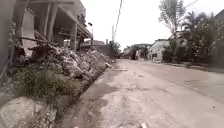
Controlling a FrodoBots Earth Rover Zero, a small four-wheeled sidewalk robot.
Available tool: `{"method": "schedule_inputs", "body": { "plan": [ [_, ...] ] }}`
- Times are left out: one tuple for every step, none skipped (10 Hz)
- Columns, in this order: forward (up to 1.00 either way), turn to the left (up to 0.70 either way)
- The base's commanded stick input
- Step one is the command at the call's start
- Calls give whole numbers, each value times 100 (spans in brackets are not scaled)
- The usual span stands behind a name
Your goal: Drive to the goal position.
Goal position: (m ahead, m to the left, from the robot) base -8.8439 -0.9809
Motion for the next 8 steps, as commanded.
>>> {"method": "schedule_inputs", "body": {
  "plan": [
    [6,0],
    [6,0],
    [6,0],
    [6,0],
    [6,0],
    [6,0],
    [6,0],
    [6,0]
  ]
}}
